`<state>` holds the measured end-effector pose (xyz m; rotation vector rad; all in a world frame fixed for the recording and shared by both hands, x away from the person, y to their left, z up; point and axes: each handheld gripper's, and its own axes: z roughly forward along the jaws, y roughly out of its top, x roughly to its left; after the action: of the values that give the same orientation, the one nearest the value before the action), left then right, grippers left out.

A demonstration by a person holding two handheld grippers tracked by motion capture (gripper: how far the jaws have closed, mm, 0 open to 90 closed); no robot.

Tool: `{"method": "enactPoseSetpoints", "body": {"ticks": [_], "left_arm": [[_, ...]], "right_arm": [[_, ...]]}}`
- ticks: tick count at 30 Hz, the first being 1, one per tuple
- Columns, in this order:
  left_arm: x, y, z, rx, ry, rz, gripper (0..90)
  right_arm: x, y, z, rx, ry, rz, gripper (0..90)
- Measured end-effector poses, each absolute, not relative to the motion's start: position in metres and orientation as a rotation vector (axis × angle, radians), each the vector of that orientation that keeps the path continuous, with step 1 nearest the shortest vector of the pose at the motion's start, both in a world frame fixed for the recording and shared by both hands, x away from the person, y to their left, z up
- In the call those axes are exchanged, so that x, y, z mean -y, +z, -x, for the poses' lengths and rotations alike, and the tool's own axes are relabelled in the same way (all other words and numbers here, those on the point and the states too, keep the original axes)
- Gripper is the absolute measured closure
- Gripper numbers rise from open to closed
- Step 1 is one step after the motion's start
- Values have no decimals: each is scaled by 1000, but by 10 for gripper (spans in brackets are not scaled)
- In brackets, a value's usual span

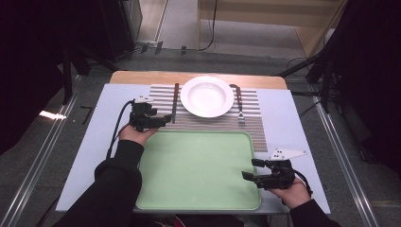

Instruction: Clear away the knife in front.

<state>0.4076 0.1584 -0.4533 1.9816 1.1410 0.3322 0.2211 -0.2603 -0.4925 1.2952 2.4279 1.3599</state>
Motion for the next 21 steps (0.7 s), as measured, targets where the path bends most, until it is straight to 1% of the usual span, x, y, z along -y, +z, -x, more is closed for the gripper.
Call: {"method": "enactPoseSetpoints", "body": {"ticks": [14, 18, 21], "left_arm": [[-141, -459, -432, -1176, 411, -1974, 284], [-134, -460, -439, -1183, 425, -1982, 284], [-131, -460, -445, -1211, 410, -1979, 284]], "right_arm": [[261, -492, -221, -2423, 1368, -1297, 272], [261, -492, -221, -2421, 1370, -1301, 272], [261, -492, -221, -2421, 1372, -1300, 272]]}}
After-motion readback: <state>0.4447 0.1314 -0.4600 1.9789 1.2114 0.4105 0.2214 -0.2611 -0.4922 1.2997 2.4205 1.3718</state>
